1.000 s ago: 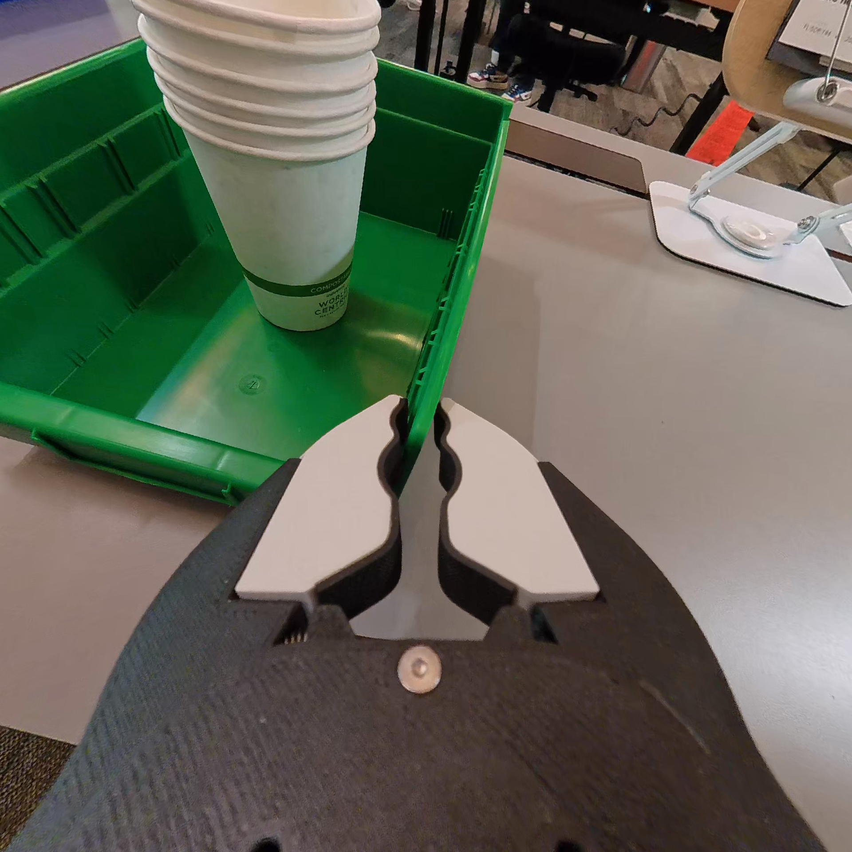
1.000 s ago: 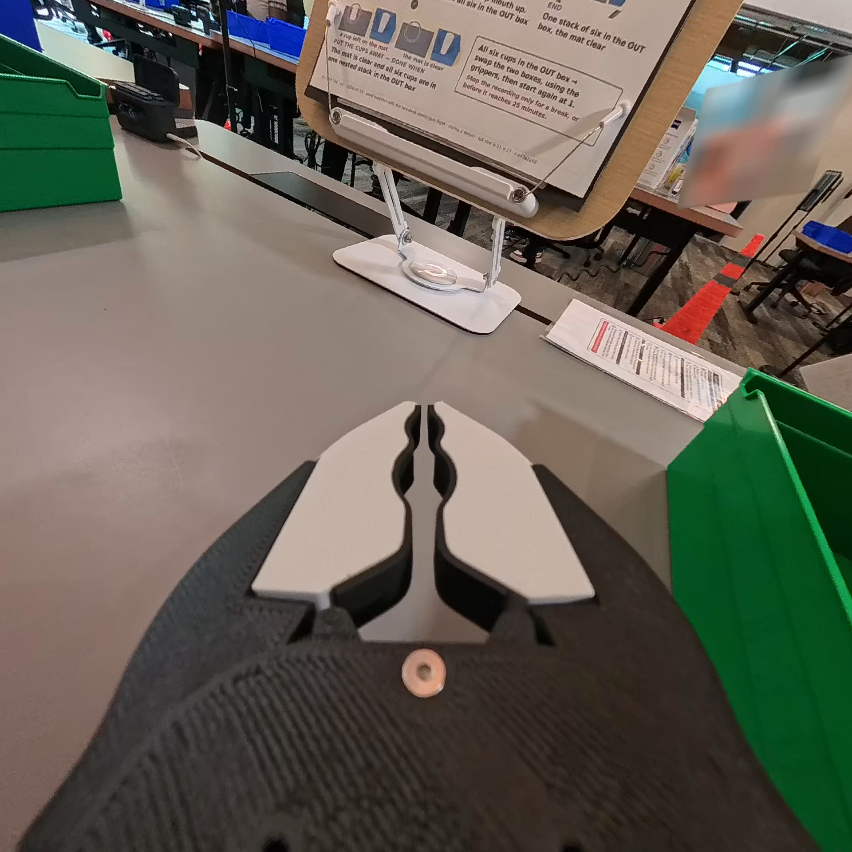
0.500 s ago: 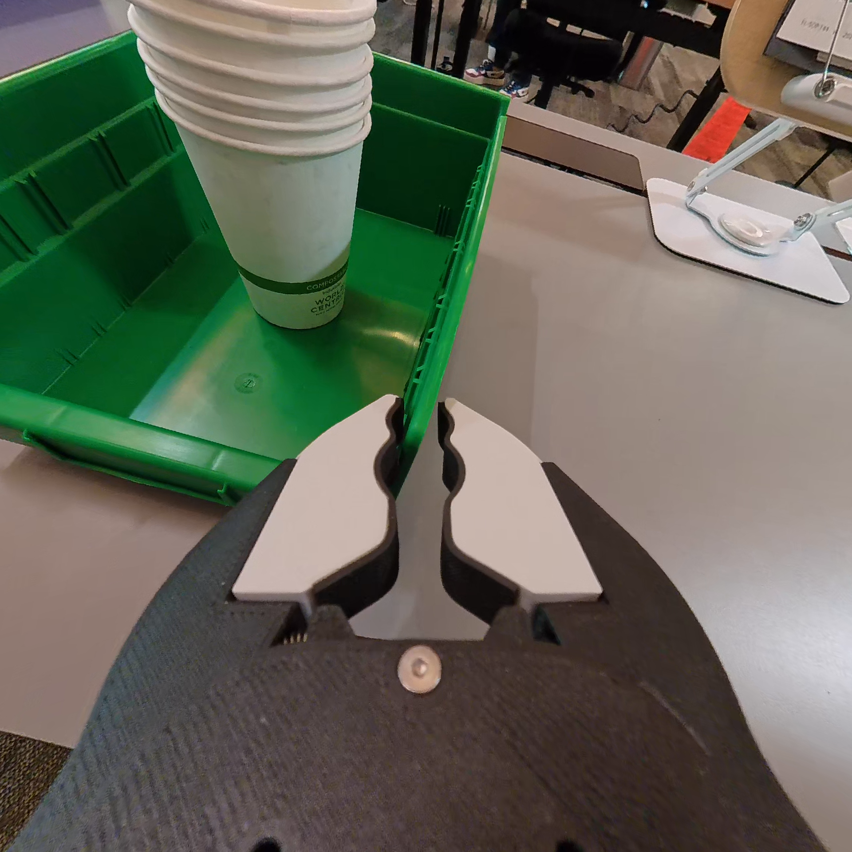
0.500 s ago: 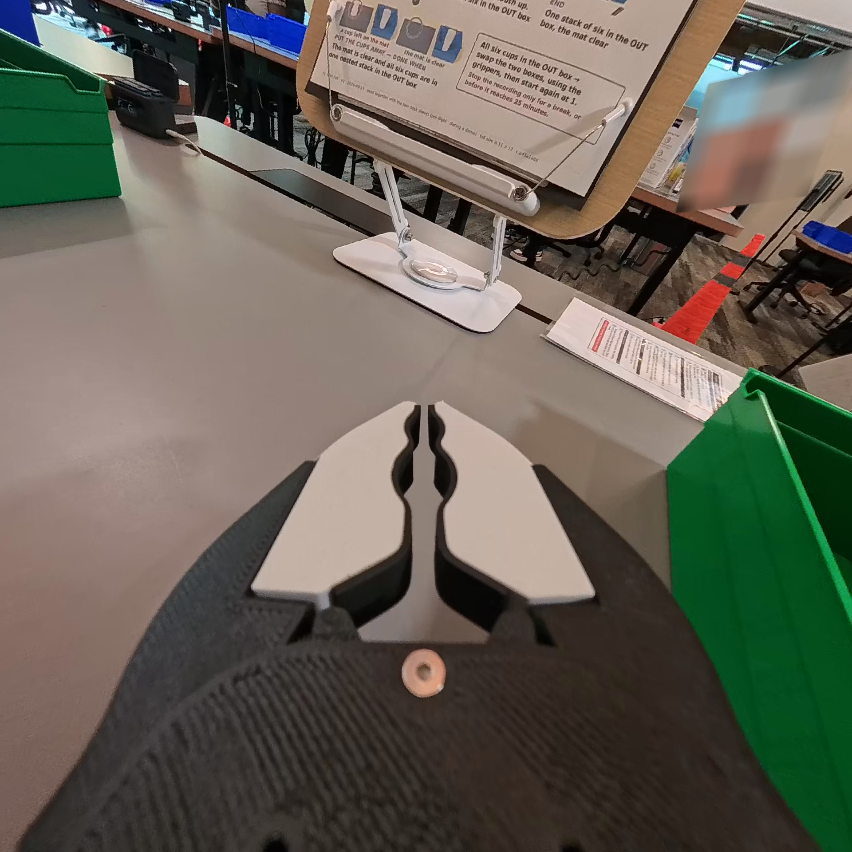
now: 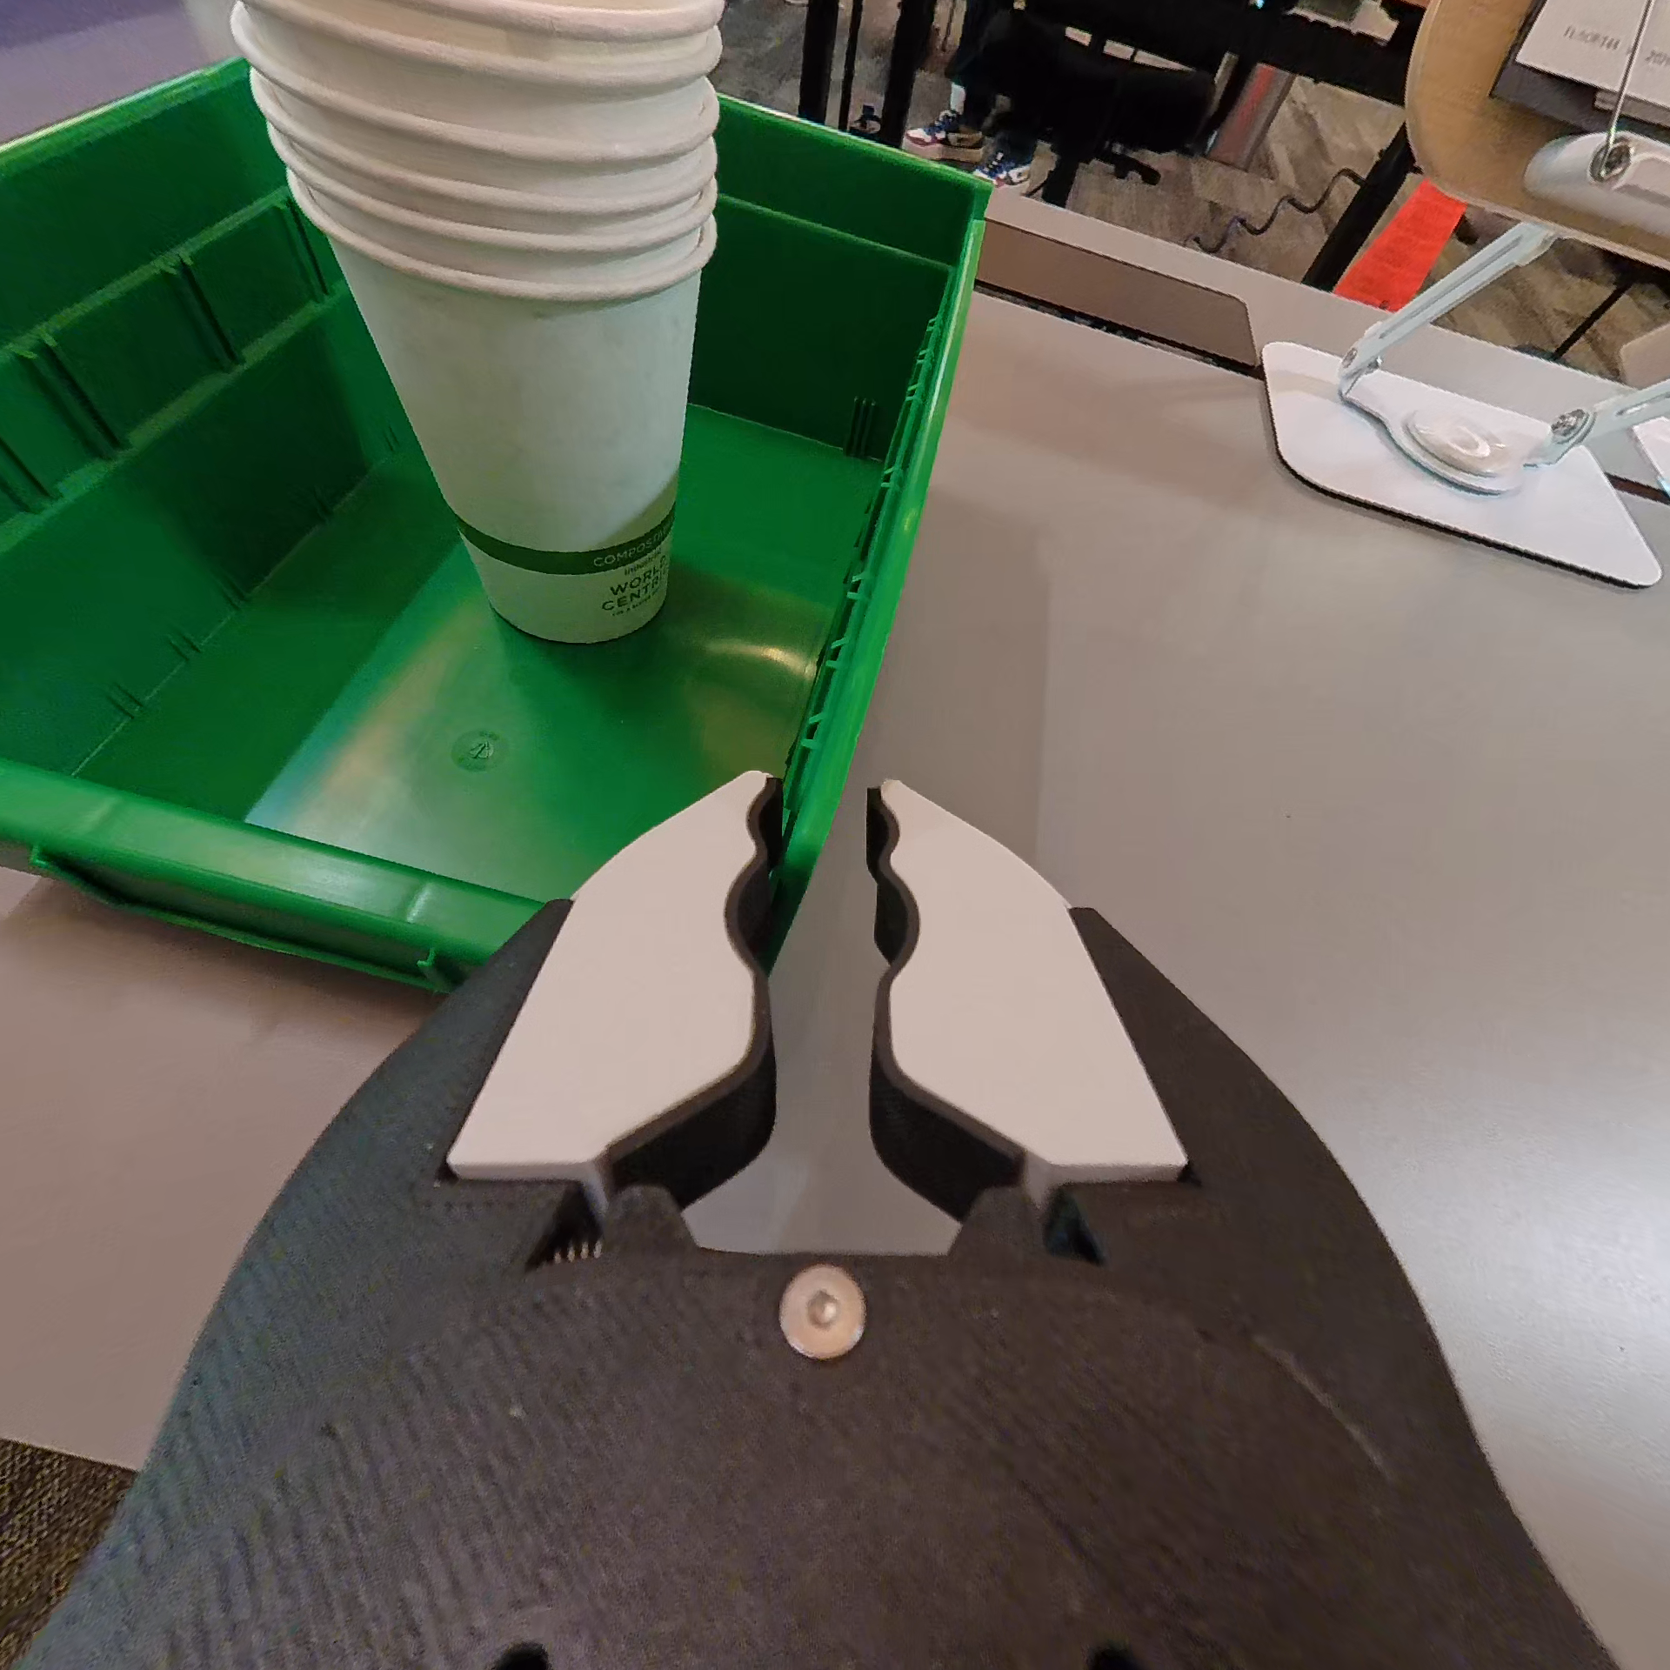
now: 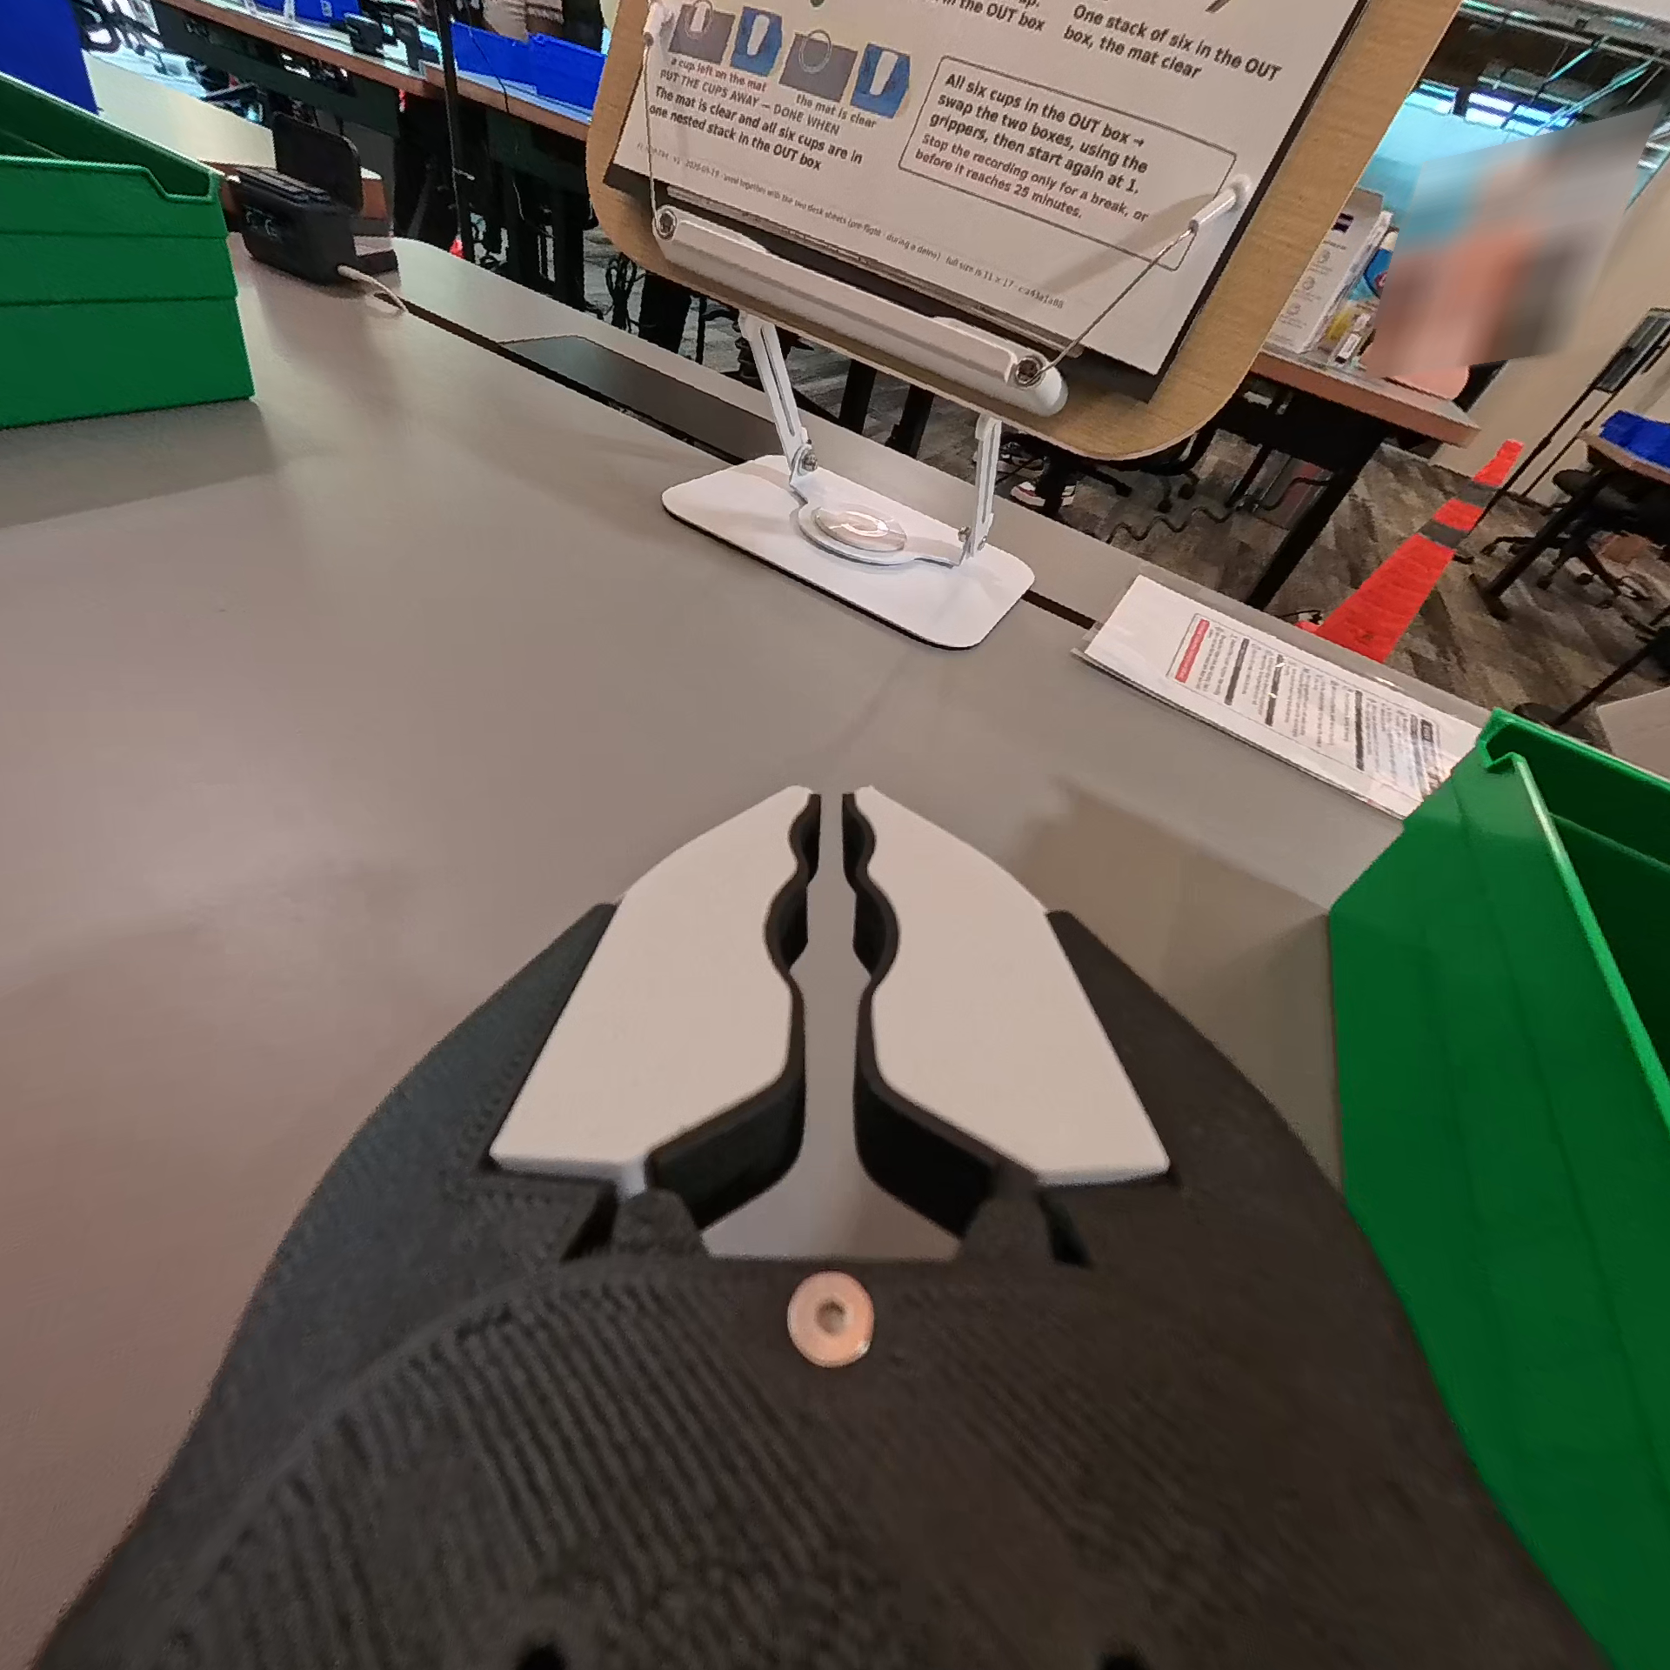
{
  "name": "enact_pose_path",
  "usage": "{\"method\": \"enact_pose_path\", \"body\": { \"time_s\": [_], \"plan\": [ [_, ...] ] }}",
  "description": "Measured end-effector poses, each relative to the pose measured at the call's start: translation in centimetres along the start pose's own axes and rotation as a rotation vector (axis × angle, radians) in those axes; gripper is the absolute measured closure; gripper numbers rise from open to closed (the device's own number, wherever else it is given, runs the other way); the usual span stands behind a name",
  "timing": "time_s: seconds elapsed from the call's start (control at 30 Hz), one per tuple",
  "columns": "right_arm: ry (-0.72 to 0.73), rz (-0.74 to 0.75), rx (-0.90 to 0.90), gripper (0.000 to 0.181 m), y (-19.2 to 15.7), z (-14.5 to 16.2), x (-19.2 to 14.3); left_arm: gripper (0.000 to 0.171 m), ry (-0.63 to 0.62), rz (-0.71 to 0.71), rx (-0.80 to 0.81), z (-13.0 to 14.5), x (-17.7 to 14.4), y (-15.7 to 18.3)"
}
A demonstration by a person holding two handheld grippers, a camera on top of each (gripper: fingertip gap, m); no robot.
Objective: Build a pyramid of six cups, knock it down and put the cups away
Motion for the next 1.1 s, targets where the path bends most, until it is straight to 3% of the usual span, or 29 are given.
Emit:
{"method": "enact_pose_path", "body": {
  "time_s": [0.13,0.2,0.33,0.43,0.47,0.53,0.6,0.9,1.0,1.1],
  "plan": [
    [0.020,-0.017,0.058,0.172,-0.1,-0.1,-0.1,0.150,-0.002,-0.008,-0.001,0.0,-0.2,0.0],
    [0.058,-0.068,0.121,0.162,-0.8,-0.5,-0.4,0.131,0.021,-0.074,-0.038,-0.4,-0.9,-0.6],
    [0.192,-0.101,0.221,0.151,-1.9,-2.1,-1.3,0.125,0.255,-0.081,-0.044,-2.7,-4.8,1.1],
    [0.098,-0.096,0.256,0.124,-2.1,-1.0,-0.4,0.125,0.321,-0.042,0.089,-2.6,-5.9,4.1],
    [0.043,-0.118,0.272,0.123,-2.4,-0.5,-0.1,0.123,0.311,-0.020,0.118,-2.1,-6.0,5.0],
    [-0.038,-0.146,0.302,0.143,-2.8,0.2,0.0,0.117,0.272,0.052,0.141,-1.2,-6.1,6.8],
    [-0.014,-0.185,0.322,0.151,-3.1,-0.1,-0.1,0.118,0.246,0.131,0.144,-0.6,-6.4,8.1],
    [0.044,-0.154,0.361,0.149,-1.6,0.4,-1.1,0.123,0.254,0.189,0.290,0.2,-6.6,9.8],
    [0.086,-0.099,0.328,0.155,-1.0,0.0,-0.5,0.125,0.334,0.172,0.340,-1.2,-6.3,10.0],
    [0.008,-0.127,0.323,0.148,-1.9,0.8,1.0,0.128,0.345,0.217,0.315,-3.7,-5.9,9.9]
  ]
}}
Point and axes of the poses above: each gripper's, where its closed fingertips meet, x out along the fingers, z out of its underside, y = z × x across the jaws, the point moved 3 cm from there along -x, back along the fingers, and after that the axes turned 15 degrees about -z, right-handed, at the moved point
